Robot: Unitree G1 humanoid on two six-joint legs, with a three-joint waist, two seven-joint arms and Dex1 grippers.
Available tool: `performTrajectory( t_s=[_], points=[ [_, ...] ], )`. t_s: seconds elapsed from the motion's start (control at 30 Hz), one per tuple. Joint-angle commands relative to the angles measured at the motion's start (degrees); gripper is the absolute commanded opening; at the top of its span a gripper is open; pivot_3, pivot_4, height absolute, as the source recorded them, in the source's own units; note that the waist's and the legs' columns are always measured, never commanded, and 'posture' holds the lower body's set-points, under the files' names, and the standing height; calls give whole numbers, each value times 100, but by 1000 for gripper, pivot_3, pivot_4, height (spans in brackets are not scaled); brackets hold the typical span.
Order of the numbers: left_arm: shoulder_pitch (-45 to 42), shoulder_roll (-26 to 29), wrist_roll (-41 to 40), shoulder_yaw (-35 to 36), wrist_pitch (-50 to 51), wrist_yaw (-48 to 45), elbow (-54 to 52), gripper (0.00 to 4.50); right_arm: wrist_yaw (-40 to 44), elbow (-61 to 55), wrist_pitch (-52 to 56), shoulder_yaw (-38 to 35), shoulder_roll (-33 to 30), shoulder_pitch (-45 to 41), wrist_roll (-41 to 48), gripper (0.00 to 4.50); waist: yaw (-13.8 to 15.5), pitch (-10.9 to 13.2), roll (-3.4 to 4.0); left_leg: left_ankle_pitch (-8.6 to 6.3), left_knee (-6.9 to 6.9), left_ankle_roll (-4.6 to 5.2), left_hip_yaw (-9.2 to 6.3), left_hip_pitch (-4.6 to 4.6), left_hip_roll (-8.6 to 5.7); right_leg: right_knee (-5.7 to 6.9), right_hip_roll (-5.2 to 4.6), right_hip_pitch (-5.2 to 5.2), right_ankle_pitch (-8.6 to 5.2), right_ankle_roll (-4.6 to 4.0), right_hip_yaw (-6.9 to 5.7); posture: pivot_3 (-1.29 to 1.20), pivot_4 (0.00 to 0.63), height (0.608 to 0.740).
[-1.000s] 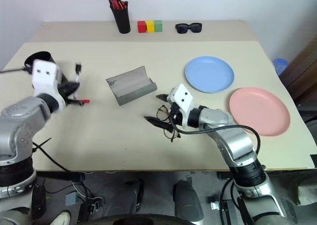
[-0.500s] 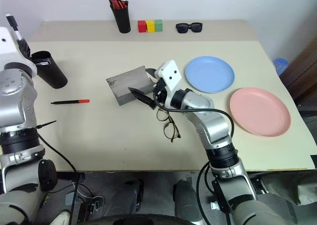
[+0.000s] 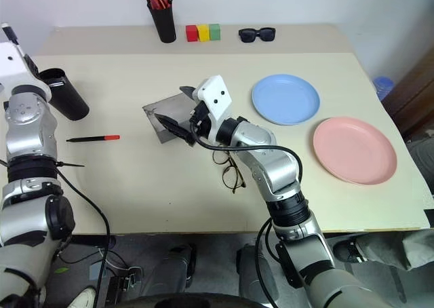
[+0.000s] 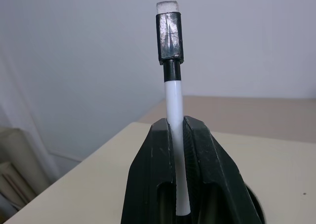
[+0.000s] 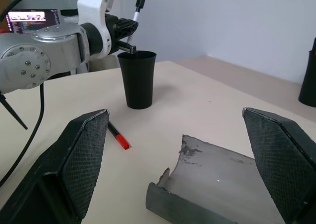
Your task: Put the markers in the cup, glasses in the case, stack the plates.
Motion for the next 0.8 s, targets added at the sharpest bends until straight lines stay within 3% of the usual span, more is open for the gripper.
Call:
performTrajectory(
  t_s=[0.03, 0.2, 0.3, 0.5, 0.8],
  points=[
    [-213, 144, 41, -32, -334, 28, 217, 26, 2, -156, -108, -11, 61, -91, 18, 4418, -3, 0, 0, 2, 2, -1, -2, 0, 0, 3, 1, 0, 0, 0, -1, 0, 150, 740],
    [-354, 115, -33, -14, -492, 93, 696, 26, 12, -198, -112, 26, 79, -65, 19, 4418, -13, 0, 0, 15, 3, 3, -4, 0, 0, 7, 2, 1, 8, -9, -4, 0, 150, 740],
    [-379, 100, -61, -14, -559, 119, 815, 1096, 13, -220, -109, 34, 74, -41, 25, 4418, -34, 0, 0, 17, 3, 3, -5, 0, 0, 8, 3, 1, 10, -9, -4, 0, 150, 740],
    [-434, 76, -74, -43, -626, 149, 938, 4201, 43, -247, -91, 65, 61, -17, 45, 4418, -125, -1, -1, 18, 2, 2, -9, 0, -3, 8, 1, 2, 10, -9, -6, 0, 150, 740],
    [-554, 32, -276, -42, -704, -149, 550, 4201, 68, -261, -97, 62, 56, -20, 50, 4418, -140, -1, -2, 19, 2, 0, -11, 0, -3, 14, 2, -1, 10, -9, -6, 0, 150, 740]
  ],
)
